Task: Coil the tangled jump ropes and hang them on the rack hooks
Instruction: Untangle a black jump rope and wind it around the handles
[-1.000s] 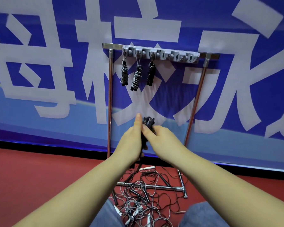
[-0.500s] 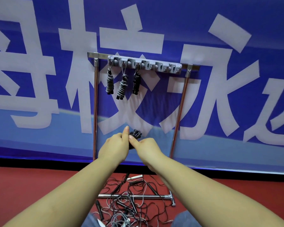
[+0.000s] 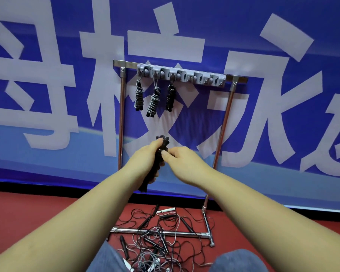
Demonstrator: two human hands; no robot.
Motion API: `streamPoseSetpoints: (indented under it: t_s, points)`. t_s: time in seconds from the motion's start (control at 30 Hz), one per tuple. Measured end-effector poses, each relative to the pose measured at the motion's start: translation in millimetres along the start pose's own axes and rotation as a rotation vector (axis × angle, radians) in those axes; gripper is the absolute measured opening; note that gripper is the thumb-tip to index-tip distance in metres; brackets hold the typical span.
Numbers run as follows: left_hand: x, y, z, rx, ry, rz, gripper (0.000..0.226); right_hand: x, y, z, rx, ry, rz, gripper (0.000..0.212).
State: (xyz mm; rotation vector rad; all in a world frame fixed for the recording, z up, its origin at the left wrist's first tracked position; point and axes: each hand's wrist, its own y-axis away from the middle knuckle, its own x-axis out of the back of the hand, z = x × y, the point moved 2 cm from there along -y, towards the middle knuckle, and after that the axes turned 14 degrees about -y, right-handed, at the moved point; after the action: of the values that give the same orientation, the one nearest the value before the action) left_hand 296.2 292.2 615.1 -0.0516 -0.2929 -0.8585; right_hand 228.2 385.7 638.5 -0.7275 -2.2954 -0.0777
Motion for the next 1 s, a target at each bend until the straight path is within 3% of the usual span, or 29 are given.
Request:
streamPoseSetpoints:
  t_s: [0.23,0.33,0.4,0.5,0.6,0.7,0.9,1.0]
  points:
    - [-0.8,3.6,-11.2,-0.072,-0.017,0.124,0.037,-14.2,-4.7,8.0,0.023,0.063,-0.027,0.029]
    - [3.1,5.6,-11.4,-0.082,0.041,0.126,0.036,-12.3,-3.1,9.0,0.052,0.037,-0.069,0.020]
    - [6.9,6.2,-12.2,-0.061,0.100,0.111,0.039,-8.6,-0.4,9.8,0.075,-0.014,-0.075,0.026]
    - [10.9,9.8,-15.8,-0.001,0.200,0.110,0.038,0.6,2.4,12.2,0.125,-0.070,0.058,0.028]
    - [10.1,15.4,-19.4,0.018,0.267,0.087,0.035,9.4,4.7,16.8,0.162,-0.169,0.259,0.015]
    - [6.6,21.2,-20.7,-0.010,0.323,0.042,0.037,10.5,8.6,17.0,0.170,-0.306,0.328,0.014]
    - [5.4,30.3,-20.5,-0.128,0.364,-0.052,0.029,6.3,24.1,3.9,0.239,-0.839,0.213,0.027]
    - [4.4,32.4,-21.7,-0.139,0.348,-0.035,0.025,3.4,29.4,-0.3,0.260,-0.863,0.159,0.032]
